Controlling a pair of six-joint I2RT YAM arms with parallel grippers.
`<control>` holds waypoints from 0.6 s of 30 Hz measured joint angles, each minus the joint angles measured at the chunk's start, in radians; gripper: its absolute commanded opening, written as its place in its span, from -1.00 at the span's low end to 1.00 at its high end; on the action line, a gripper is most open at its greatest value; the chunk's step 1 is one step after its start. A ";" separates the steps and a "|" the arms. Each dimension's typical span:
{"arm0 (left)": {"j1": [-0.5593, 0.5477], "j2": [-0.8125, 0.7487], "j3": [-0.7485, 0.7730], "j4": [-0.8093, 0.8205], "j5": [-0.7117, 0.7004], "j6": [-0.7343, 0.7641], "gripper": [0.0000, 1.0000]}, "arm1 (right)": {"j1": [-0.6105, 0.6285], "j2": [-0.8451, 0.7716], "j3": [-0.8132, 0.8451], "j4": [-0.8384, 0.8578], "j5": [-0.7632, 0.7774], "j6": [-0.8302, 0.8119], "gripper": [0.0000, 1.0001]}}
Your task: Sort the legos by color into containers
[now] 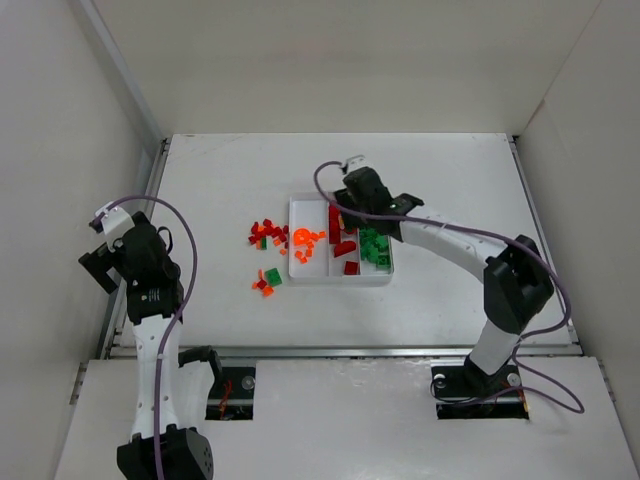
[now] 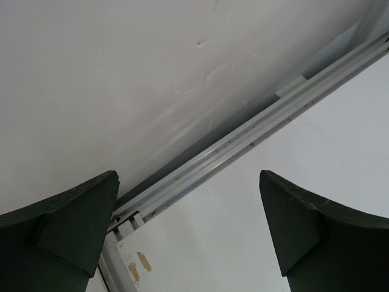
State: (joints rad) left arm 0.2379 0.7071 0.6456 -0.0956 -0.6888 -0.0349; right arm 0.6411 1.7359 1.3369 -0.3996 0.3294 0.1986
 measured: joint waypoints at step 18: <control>0.000 -0.001 -0.017 0.000 0.021 0.001 1.00 | 0.386 0.438 0.429 -0.109 -0.330 -0.219 0.21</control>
State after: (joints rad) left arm 0.2379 0.7063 0.6289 -0.0959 -0.6678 -0.0338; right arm 1.0275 2.1738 1.7660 -0.5083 -0.0006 -0.0208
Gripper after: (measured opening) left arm 0.997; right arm 0.608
